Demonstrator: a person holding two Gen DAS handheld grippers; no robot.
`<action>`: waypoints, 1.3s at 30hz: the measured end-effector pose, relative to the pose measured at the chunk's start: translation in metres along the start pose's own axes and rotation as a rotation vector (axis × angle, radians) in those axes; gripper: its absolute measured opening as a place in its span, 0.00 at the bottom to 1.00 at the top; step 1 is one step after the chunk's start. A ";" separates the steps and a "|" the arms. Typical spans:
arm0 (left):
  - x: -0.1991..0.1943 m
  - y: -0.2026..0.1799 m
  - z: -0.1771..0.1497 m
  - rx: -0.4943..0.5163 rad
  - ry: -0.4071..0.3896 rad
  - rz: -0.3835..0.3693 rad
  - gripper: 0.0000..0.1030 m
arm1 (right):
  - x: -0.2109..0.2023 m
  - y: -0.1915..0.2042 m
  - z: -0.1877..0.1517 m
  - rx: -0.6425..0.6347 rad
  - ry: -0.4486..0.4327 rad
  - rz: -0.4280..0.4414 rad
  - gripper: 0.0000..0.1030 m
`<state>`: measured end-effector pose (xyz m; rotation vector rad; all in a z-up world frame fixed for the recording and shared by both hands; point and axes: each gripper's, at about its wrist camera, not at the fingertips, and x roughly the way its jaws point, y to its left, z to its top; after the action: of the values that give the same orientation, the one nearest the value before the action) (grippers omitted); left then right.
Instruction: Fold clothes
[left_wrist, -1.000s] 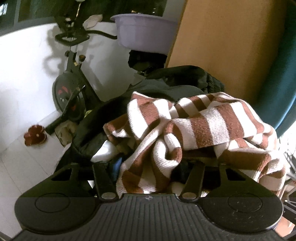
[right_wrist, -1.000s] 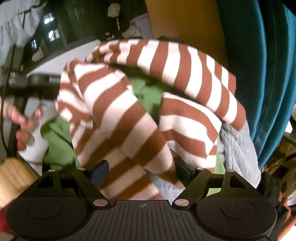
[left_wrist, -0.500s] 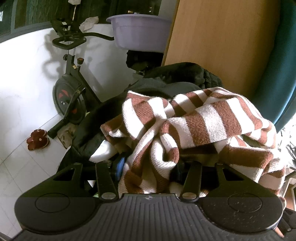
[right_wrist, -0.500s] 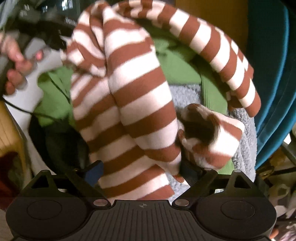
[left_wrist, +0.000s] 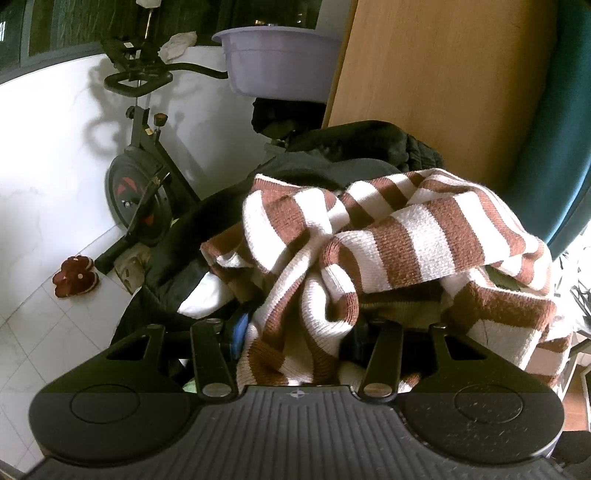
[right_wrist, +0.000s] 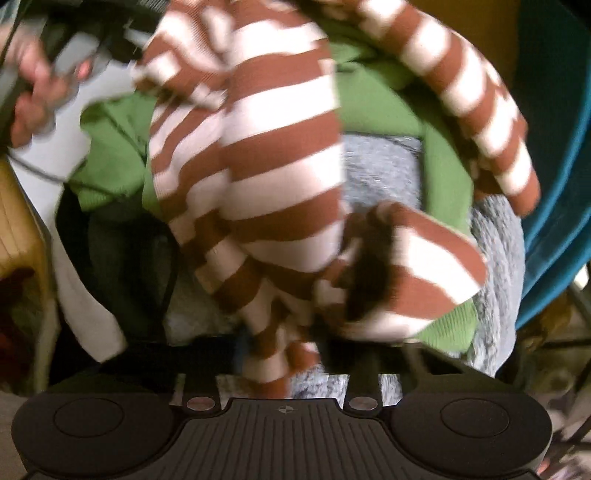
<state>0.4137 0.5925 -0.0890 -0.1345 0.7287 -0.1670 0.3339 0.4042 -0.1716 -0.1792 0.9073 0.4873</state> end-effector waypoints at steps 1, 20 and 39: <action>0.000 0.000 0.000 -0.001 0.000 -0.001 0.49 | -0.006 -0.006 0.001 0.035 -0.003 0.018 0.11; -0.021 0.000 -0.007 -0.027 -0.060 -0.053 0.33 | -0.088 -0.053 0.052 0.219 -0.329 0.084 0.05; -0.016 0.000 -0.014 -0.028 -0.037 -0.054 0.34 | -0.006 -0.017 -0.006 -0.055 -0.105 -0.117 0.99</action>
<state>0.3928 0.5947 -0.0888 -0.1831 0.6910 -0.2052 0.3349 0.3849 -0.1714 -0.2534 0.7770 0.4092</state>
